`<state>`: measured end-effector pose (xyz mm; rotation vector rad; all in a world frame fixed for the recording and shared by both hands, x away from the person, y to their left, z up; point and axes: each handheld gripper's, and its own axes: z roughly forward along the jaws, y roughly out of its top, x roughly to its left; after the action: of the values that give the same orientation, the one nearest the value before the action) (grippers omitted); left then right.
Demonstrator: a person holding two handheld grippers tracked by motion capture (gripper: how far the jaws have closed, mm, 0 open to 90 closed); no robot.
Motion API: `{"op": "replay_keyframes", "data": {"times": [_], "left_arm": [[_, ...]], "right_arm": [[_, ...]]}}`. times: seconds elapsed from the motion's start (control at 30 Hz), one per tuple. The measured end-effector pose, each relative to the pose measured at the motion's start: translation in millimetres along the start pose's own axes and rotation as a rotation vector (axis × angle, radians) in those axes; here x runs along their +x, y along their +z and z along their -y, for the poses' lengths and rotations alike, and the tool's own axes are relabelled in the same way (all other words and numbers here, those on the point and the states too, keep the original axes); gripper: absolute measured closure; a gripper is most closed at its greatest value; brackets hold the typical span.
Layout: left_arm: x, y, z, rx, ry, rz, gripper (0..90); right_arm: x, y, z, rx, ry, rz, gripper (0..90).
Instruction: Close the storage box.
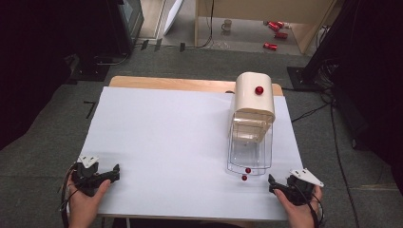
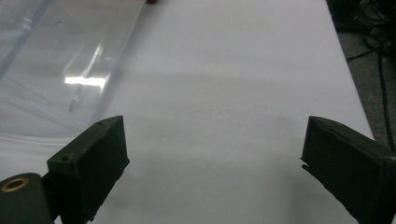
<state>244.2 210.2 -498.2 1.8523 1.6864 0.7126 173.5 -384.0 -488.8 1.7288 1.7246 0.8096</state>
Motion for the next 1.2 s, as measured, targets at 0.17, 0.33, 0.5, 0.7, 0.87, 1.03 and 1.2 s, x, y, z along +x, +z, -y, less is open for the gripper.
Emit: {"op": "replay_keyframes", "data": {"times": [0.17,0.33,0.5,0.7,0.87,1.03,1.2], "left_arm": [[0.0,0.0,0.0,-0.001,0.0,0.0,0.0],[0.0,0.0,0.0,0.0,0.001,0.0,0.0],[-0.1,0.0,0.0,-0.001,0.0,0.0,0.0],[-0.1,0.0,0.0,-0.001,0.0,-0.001,0.0],[-0.1,0.0,0.0,-0.001,0.001,0.0,0.0],[-0.1,0.0,0.1,-0.001,0.0,0.0,0.0],[-0.1,-0.1,0.1,-0.001,0.0,0.0,0.0]], "right_arm": [[12.6,-13.2,-4.2,-0.018,-0.004,-0.02,7.4],[19.9,-24.7,-7.8,-0.041,0.009,-0.038,10.6],[30.3,-37.8,-13.5,-0.083,0.013,-0.065,13.8],[44.1,-43.3,-17.2,-0.098,0.015,-0.092,20.9],[52.0,-43.6,-17.9,-0.099,0.017,-0.107,26.7],[63.4,-45.6,-18.6,-0.109,0.011,-0.132,33.4],[72.6,-46.1,-18.7,-0.119,0.002,-0.14,39.7]]}}
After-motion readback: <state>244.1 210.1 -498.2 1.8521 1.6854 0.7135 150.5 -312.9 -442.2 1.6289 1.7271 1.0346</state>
